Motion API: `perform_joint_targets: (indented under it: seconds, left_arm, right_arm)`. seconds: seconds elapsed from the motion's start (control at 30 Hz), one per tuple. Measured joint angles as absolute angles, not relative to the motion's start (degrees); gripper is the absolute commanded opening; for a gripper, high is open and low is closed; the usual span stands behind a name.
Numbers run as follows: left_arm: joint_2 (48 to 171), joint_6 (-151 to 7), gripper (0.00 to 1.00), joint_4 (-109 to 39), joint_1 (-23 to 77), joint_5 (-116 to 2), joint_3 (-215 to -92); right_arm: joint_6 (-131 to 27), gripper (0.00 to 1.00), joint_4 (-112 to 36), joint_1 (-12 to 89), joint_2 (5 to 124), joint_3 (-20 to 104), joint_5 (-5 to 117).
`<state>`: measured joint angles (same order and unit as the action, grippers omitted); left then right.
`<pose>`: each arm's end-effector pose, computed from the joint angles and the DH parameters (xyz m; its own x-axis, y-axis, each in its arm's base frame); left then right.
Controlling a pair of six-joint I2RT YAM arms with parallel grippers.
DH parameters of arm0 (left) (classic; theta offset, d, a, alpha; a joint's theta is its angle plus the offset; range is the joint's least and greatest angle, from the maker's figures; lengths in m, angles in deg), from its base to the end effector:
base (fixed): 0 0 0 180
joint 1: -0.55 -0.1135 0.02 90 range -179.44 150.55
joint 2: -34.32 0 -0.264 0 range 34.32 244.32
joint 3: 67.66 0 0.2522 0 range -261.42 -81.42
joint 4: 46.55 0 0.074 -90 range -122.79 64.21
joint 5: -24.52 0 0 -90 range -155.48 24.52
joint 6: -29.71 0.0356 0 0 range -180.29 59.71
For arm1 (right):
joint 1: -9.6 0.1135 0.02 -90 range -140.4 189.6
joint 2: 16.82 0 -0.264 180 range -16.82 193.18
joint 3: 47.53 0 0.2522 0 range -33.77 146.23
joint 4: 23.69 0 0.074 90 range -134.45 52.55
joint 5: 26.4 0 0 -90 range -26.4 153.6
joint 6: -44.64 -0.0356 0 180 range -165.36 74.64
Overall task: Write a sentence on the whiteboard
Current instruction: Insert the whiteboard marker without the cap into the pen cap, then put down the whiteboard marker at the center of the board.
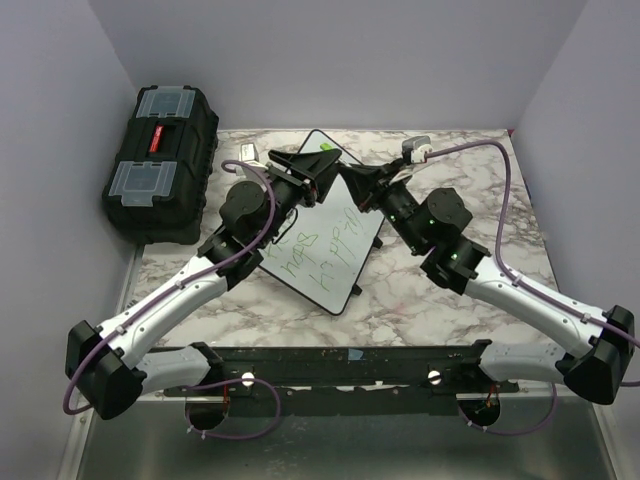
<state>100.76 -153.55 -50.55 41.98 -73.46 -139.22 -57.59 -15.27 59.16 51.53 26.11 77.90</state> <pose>0.2084 -0.1773 0.3953 -0.5584 -0.8259 0.0781 0.0872 -0.1521 -0.9845 0.1878 0.2067 0.4078 0.0270 0.3481 -0.9371 -0.6012 0.7546 0.2630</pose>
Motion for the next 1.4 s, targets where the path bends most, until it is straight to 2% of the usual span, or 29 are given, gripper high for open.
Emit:
perform_joint_targets:
  seconds: [0.2,0.27,0.3,0.53,0.77,0.97,1.17,1.4]
  left_arm:
    - [100.0,-151.1,0.81,-54.0,42.1,-70.4,-137.9]
    - [100.0,-150.3,0.95,-55.2,42.1,-69.4,-136.9]
    - [100.0,-149.8,0.98,-55.5,42.1,-69.2,-136.5]
    - [97.0,-145.7,0.99,-56.3,40.9,-69.6,-132.2]
    - [91.2,-135.0,0.99,-54.6,39.7,-76.4,-129.3]
    - [88.0,-123.8,0.98,-53.7,37.3,-80.5,-128.9]
    - [86.0,-120.4,0.99,-55.4,29.7,-79.0,-123.3]
    - [84.6,-113.3,0.99,-53.7,27.9,-77.6,-122.5]
  right_arm:
    - [-57.3,0.01,-17.1,59.2,49.9,25.6,79.3]
    - [-57.3,0.01,-17.5,59.2,49.5,24.8,81.2]
    - [-57.3,0.01,-17.7,59.2,49.3,24.3,82.4]
    - [-56.4,0.01,-19.6,59.2,48.6,21.2,92.3]
    - [-57.7,0.01,-21.9,56.5,47.2,15.3,100.0]
    - [-62.7,0.01,-25.9,48.6,45.9,11.8,99.9]
    - [-70.2,0.01,-29.2,40.4,44.9,7.6,97.2]
    - [-77.3,0.01,-31.5,36.3,47.2,3.8,93.9]
